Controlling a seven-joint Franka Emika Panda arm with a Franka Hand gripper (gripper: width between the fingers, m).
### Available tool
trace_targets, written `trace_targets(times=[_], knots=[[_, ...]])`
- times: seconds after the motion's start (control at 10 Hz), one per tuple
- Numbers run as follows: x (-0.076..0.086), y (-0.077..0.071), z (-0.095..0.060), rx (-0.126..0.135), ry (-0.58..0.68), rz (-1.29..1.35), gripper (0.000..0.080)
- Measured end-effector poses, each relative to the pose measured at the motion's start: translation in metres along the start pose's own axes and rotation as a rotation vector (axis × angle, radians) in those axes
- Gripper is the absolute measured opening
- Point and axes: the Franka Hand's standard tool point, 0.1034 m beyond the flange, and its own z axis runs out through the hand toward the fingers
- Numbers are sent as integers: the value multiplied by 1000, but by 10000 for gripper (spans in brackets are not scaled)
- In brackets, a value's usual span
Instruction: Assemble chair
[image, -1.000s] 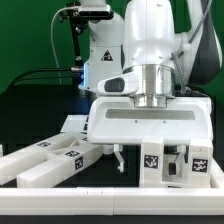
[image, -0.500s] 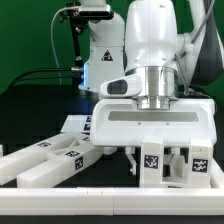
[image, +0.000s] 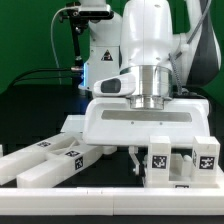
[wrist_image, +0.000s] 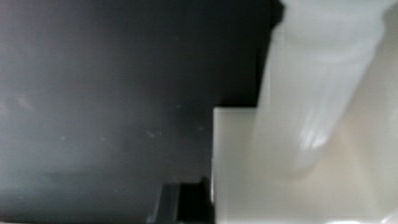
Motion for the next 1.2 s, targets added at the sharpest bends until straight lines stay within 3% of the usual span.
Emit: trace_targets(times=[0.1, 0.2, 0.4, 0.5, 0.6, 0.8, 0.9, 1.1, 1.2], knots=[[1, 0, -1, 0, 1, 0, 32], [2, 5, -6, 18, -55, 7, 32], [3, 21, -34, 39, -129, 36, 29], [3, 20, -57, 94, -281, 66, 29], [5, 22, -69, 114, -383, 84, 29], [17, 24, -92, 122, -618, 91, 29], [25, 23, -90, 125, -644, 85, 29], [13, 21, -92, 150, -819, 82, 29], [10, 20, -89, 142, -895, 70, 29]])
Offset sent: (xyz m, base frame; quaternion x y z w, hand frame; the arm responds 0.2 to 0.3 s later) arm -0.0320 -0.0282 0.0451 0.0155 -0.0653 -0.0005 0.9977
